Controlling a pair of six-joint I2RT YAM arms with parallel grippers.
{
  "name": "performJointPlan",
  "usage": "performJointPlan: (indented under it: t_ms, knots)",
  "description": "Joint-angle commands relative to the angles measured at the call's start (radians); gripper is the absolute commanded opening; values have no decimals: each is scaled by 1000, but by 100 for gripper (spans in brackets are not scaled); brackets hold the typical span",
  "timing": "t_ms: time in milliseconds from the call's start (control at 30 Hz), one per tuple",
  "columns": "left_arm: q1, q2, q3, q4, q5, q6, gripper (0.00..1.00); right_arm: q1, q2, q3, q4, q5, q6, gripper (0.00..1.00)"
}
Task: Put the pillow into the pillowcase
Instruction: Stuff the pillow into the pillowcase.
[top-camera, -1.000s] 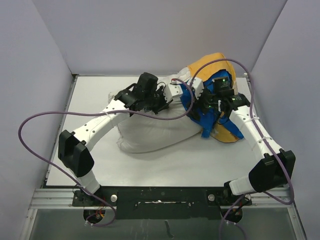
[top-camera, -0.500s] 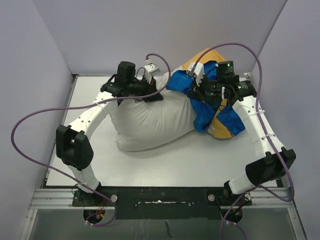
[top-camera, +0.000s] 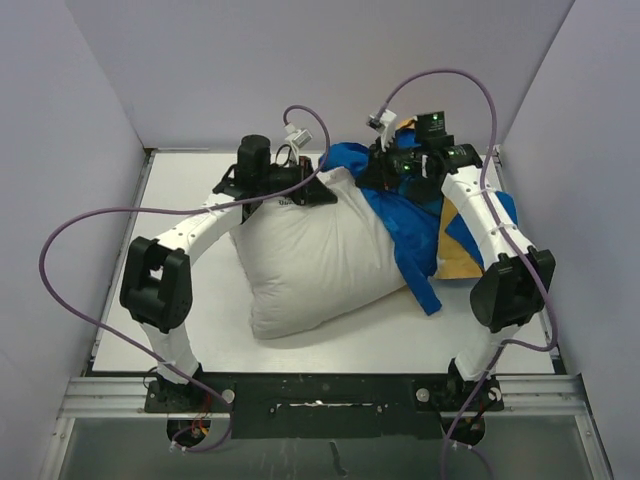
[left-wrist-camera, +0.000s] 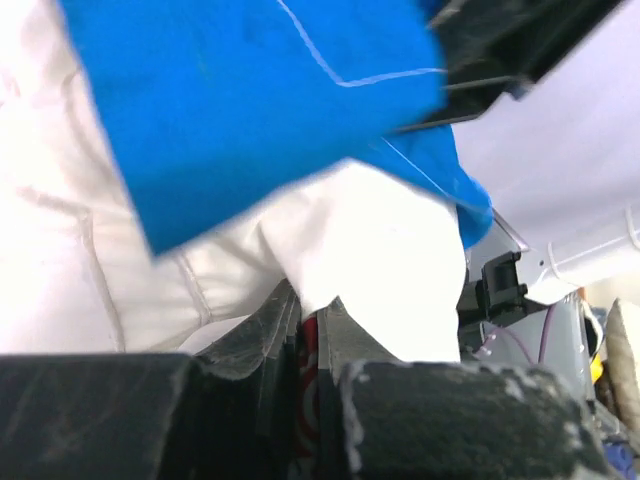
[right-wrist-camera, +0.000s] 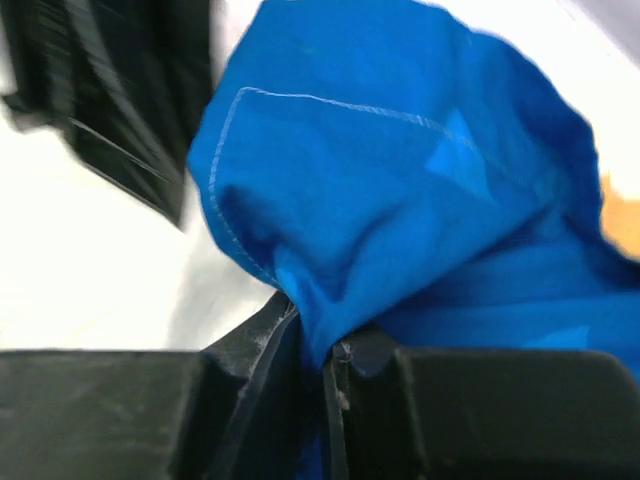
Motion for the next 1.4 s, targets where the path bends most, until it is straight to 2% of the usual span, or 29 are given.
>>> performJointPlan:
  t_ms: [0, 33, 100, 200, 267, 333, 400, 467, 600, 700, 867, 967, 1033, 1133, 1167, 1233, 1300, 1367]
  knots:
    - [15, 62, -90, 260, -33, -173, 0, -71, 56, -76, 42, 22, -33, 17]
    - [28, 70, -99, 255, -60, -176, 0, -76, 52, -77, 2, 8, -72, 26]
    - [61, 67, -98, 236, -97, -172, 2, -78, 10, -83, -81, -56, -178, 53]
    - [119, -13, -89, 172, -176, -137, 34, -87, -143, -113, -132, -98, -289, 85]
    - [151, -96, -68, 76, -244, -55, 54, -110, -272, -157, -97, -115, -314, 100]
    - [165, -173, -26, -52, -312, 47, 67, -127, -388, -209, -60, -88, -331, 98]
    - [167, -243, 4, -174, -372, 155, 73, -171, -511, -285, 12, -57, -298, 98]
    - [161, -319, 2, -267, -411, 236, 74, -229, -577, -360, 25, -63, -270, 98]
    - [62, -500, -105, -393, -544, 363, 75, -246, -607, -430, -121, -97, -307, 99]
    - [-100, -637, -222, -438, -682, 380, 75, -199, -617, -523, -122, -9, -267, 95]
    - [-403, -769, -426, -443, -960, 298, 76, -125, -580, -593, -75, 247, -233, 91]
    - [-507, -776, -480, -492, -1133, 250, 83, -97, -532, -594, -46, 353, -215, 85]
    - [-521, -777, -503, -568, -1233, 205, 85, -87, -500, -583, -38, 403, -210, 78]
    - [-517, -807, -543, -667, -1298, 118, 88, -69, -467, -561, -37, 451, -211, 63]
    - [-514, -830, -564, -669, -1283, 99, 88, -63, -463, -555, -37, 453, -213, 52]
    - [-508, -877, -606, -654, -1232, 65, 89, -54, -458, -538, -39, 449, -215, 24]
    - [-492, -905, -652, -593, -1162, 38, 90, -48, -447, -506, -54, 435, -221, 4]
    - [-465, -902, -699, -491, -1057, 26, 87, -47, -435, -464, -81, 356, -239, 0]
